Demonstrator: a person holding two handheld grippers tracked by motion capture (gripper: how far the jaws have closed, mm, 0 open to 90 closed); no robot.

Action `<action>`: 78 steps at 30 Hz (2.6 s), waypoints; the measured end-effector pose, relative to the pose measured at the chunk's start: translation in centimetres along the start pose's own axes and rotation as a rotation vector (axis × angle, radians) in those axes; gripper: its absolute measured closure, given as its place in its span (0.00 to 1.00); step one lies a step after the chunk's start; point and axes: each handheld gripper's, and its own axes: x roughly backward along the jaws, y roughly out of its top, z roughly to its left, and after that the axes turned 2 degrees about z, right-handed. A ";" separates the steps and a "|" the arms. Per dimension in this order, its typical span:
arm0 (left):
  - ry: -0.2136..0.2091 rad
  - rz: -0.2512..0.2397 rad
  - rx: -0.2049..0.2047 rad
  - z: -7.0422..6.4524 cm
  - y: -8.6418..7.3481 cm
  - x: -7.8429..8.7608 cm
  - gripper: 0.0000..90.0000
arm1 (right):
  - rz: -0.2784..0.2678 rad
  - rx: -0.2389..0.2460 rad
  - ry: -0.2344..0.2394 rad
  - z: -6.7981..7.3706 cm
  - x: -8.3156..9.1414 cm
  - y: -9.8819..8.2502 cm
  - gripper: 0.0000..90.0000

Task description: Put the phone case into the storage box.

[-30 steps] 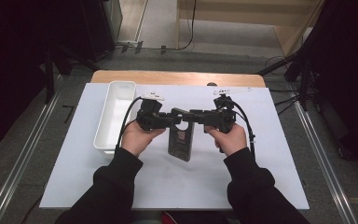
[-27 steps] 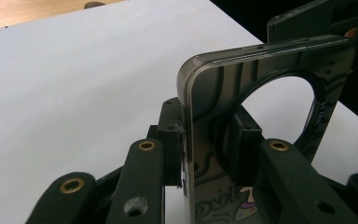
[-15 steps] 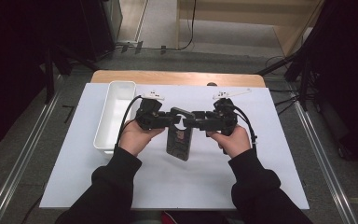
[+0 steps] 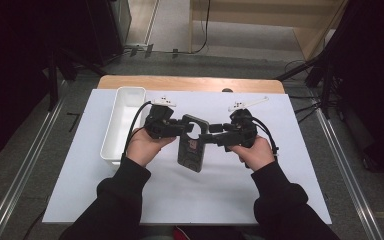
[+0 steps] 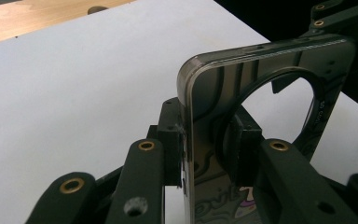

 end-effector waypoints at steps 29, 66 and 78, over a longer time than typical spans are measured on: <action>-0.012 0.008 -0.010 0.0 0.4 1.2 0.79 | 0.041 0.041 -0.064 -0.6 0.5 -4.0 0.33; -0.012 0.003 -0.001 0.7 0.4 2.3 0.79 | 0.020 0.032 -0.075 -1.7 1.0 -10.7 0.33; -0.001 0.001 0.008 1.0 0.5 2.9 0.79 | 0.008 0.019 -0.080 -2.0 1.3 -12.6 0.33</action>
